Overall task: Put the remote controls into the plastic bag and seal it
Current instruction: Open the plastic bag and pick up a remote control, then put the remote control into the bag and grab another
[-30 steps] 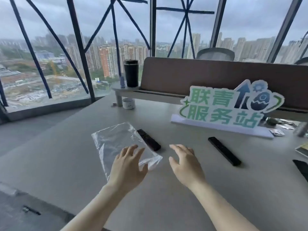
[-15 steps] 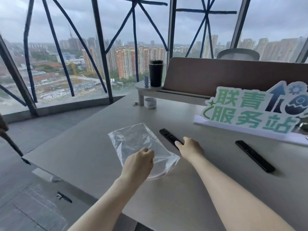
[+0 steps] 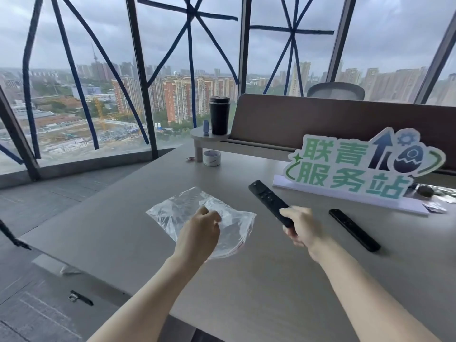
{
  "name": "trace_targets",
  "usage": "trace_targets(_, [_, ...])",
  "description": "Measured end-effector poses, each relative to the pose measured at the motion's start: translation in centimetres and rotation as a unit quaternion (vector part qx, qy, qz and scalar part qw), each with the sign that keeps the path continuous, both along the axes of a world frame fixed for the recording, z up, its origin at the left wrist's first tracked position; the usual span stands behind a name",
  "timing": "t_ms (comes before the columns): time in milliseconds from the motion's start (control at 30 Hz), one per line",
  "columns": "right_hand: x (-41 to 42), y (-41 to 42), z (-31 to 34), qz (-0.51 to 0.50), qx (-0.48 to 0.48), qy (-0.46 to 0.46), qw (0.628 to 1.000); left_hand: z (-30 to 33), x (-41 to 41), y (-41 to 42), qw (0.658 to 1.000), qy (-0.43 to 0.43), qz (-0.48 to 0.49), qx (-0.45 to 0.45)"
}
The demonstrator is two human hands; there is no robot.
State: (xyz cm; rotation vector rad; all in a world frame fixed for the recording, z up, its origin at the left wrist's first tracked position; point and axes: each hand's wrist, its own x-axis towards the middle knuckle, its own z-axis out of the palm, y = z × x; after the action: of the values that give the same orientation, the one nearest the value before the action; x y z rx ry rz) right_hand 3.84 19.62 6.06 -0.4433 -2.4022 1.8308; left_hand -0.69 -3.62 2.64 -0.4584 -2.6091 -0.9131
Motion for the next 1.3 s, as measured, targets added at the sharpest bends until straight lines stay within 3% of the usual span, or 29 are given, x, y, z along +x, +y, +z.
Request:
trace_targets(100, [6.2,2.3,3.0,0.067,-0.031,-0.028,0.997,0.6,0.6,2.7,0.999,-0.005,-0.006,0.036])
trace_targets(300, [10.2,3.9,3.2,0.103,0.05,-0.145,0.983,2.4,3.7,8.8,0.995,0.009,-0.069,0.072])
trace_targets(533, [9.5,3.8,-0.3,-0.012,-0.054,-0.037,0.998,3.2,5.9,13.4,0.989,0.017,-0.126,0.08])
trace_targets(667, [10.9,7.9,-1.6,-0.184,-0.011,0.015,0.983,2.8,6.0,14.3,0.989,-0.002,-0.123,0.088])
trace_targets(800, [11.6,13.2,-2.9,-0.28,0.102,-0.009,0.954,2.2,6.4,14.9,0.988,0.001,-0.131,0.083])
trace_targets(900, [9.6,15.9,-4.3,-0.273,0.223,-0.068,0.933,2.0,6.9,15.1,0.99,0.012,-0.125,0.07])
trace_targets(1133, [3.8,16.7,-6.6,-0.226,0.392,-0.139,0.881,1.7,6.5,14.6,0.994,-0.017,-0.092,0.048])
trace_targets(1233, [3.3,16.8,-6.7,-0.218,0.412,-0.165,0.869,1.7,6.1,14.6,0.994,-0.024,-0.092,0.051])
trace_targets(1300, [3.6,17.4,-6.7,-0.189,0.382,-0.175,0.888,1.7,5.7,14.9,0.994,-0.028,-0.093,0.055])
